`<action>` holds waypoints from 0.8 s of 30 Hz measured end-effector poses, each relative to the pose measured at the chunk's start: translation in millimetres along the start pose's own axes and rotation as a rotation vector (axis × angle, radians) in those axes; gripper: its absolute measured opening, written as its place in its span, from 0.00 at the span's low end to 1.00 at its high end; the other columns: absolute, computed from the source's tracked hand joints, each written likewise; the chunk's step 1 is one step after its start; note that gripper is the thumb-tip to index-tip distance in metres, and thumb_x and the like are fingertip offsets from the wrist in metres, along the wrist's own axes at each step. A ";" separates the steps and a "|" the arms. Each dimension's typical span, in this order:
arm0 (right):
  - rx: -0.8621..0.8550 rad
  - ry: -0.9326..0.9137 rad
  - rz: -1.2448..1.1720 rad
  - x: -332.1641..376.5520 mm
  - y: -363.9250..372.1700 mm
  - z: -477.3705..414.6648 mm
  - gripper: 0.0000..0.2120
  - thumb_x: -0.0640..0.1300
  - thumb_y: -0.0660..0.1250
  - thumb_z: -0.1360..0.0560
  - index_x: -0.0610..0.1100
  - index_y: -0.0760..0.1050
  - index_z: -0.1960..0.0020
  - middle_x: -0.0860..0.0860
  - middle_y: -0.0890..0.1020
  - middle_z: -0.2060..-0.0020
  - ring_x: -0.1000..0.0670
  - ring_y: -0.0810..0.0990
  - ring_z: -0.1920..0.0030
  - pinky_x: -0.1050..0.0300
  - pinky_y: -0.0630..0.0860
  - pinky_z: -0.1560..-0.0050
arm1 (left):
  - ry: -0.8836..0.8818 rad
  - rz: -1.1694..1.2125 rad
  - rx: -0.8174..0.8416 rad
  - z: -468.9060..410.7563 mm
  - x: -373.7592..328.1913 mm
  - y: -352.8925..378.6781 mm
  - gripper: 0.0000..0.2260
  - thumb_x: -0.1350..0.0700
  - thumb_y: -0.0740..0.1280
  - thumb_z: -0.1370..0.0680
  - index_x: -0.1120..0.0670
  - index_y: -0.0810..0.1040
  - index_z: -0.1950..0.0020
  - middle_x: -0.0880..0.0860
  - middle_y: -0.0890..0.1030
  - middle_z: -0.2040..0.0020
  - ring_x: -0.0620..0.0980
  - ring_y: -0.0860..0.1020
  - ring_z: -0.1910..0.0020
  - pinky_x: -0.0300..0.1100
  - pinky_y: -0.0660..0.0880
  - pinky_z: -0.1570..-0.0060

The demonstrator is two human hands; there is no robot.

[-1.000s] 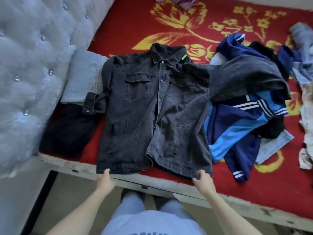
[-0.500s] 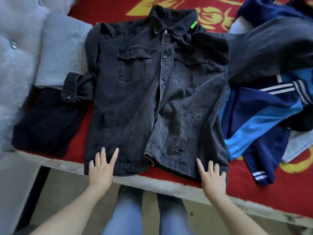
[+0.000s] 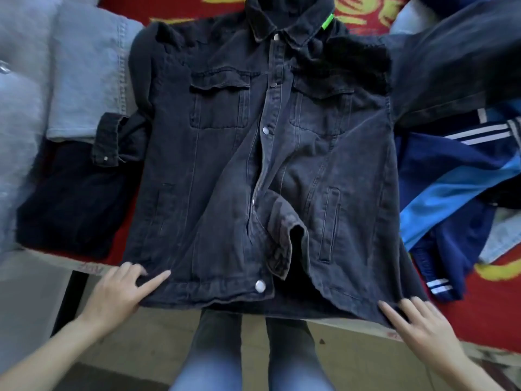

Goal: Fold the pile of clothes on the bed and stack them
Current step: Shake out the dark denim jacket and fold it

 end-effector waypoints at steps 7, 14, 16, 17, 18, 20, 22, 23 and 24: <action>0.432 0.205 0.008 -14.6 59.6 5.5 0.16 0.48 0.78 0.50 0.41 0.79 0.67 0.45 0.74 0.69 0.42 0.71 0.65 0.48 0.70 0.73 | -0.363 -0.162 0.740 57.0 34.0 59.6 0.17 0.63 0.76 0.36 0.56 0.82 0.48 0.60 0.78 0.53 0.59 0.76 0.56 0.49 0.74 0.61; 0.256 0.224 -0.119 38.1 52.2 -46.4 0.47 0.48 0.81 0.52 0.39 0.66 0.37 0.37 0.77 0.47 0.39 0.71 0.47 0.45 0.70 0.53 | -0.206 -0.010 0.115 4.5 -51.6 55.9 0.22 0.42 0.52 0.23 0.57 0.69 0.39 0.62 0.73 0.48 0.58 0.70 0.50 0.51 0.75 0.61; 0.131 0.121 -0.143 70.2 39.1 -65.0 0.40 0.48 0.75 0.45 0.41 0.66 0.36 0.37 0.72 0.41 0.39 0.69 0.42 0.45 0.65 0.47 | -0.167 0.013 0.126 -15.5 -68.5 64.6 0.27 0.40 0.69 0.32 0.56 0.69 0.42 0.60 0.69 0.49 0.58 0.69 0.52 0.50 0.73 0.60; 0.082 0.097 -0.162 84.8 33.0 -74.8 0.37 0.48 0.73 0.43 0.42 0.66 0.36 0.37 0.71 0.39 0.39 0.69 0.41 0.45 0.65 0.45 | -0.177 0.033 0.162 -25.1 -69.9 69.5 0.34 0.44 0.78 0.43 0.55 0.69 0.44 0.60 0.69 0.50 0.57 0.69 0.54 0.50 0.73 0.62; 0.007 0.075 -0.185 98.8 28.1 -84.5 0.34 0.46 0.71 0.40 0.43 0.67 0.36 0.37 0.70 0.39 0.39 0.69 0.40 0.45 0.65 0.43 | -0.206 0.065 0.228 -31.3 -68.3 74.5 0.39 0.49 0.82 0.51 0.55 0.68 0.46 0.60 0.69 0.51 0.57 0.68 0.55 0.49 0.74 0.65; -0.147 0.046 -0.205 123.2 12.5 -104.3 0.24 0.41 0.64 0.31 0.46 0.67 0.35 0.38 0.68 0.37 0.39 0.68 0.37 0.44 0.64 0.39 | -0.201 0.104 0.248 -38.1 -65.6 74.5 0.42 0.57 0.82 0.57 0.56 0.68 0.48 0.60 0.68 0.52 0.57 0.67 0.57 0.48 0.75 0.71; -0.227 0.005 -0.169 142.8 1.3 -125.1 0.20 0.36 0.53 0.24 0.47 0.68 0.35 0.40 0.68 0.35 0.40 0.67 0.35 0.43 0.60 0.35 | -0.118 0.130 0.193 -38.7 -62.5 68.9 0.38 0.62 0.81 0.57 0.56 0.67 0.52 0.58 0.67 0.55 0.57 0.65 0.59 0.44 0.73 0.78; -0.213 -0.025 -0.132 150.5 0.7 -134.9 0.19 0.35 0.50 0.24 0.46 0.70 0.37 0.41 0.69 0.35 0.41 0.67 0.35 0.41 0.58 0.34 | -0.071 0.148 0.163 -37.4 -57.9 64.5 0.35 0.63 0.80 0.55 0.55 0.67 0.54 0.57 0.66 0.56 0.55 0.65 0.60 0.41 0.69 0.81; -0.192 -0.056 -0.099 157.0 2.7 -142.4 0.18 0.35 0.52 0.26 0.44 0.75 0.42 0.41 0.73 0.37 0.40 0.67 0.36 0.41 0.59 0.36 | -0.022 0.168 0.128 -35.4 -51.6 58.5 0.31 0.64 0.78 0.52 0.55 0.66 0.55 0.56 0.66 0.57 0.54 0.64 0.61 0.39 0.65 0.83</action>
Point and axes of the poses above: each hand's wrist, its own z-axis away from the middle knuckle, its own y-axis out of the palm, x = y × z, the point moved 7 cm from there along -z, towards the middle knuckle
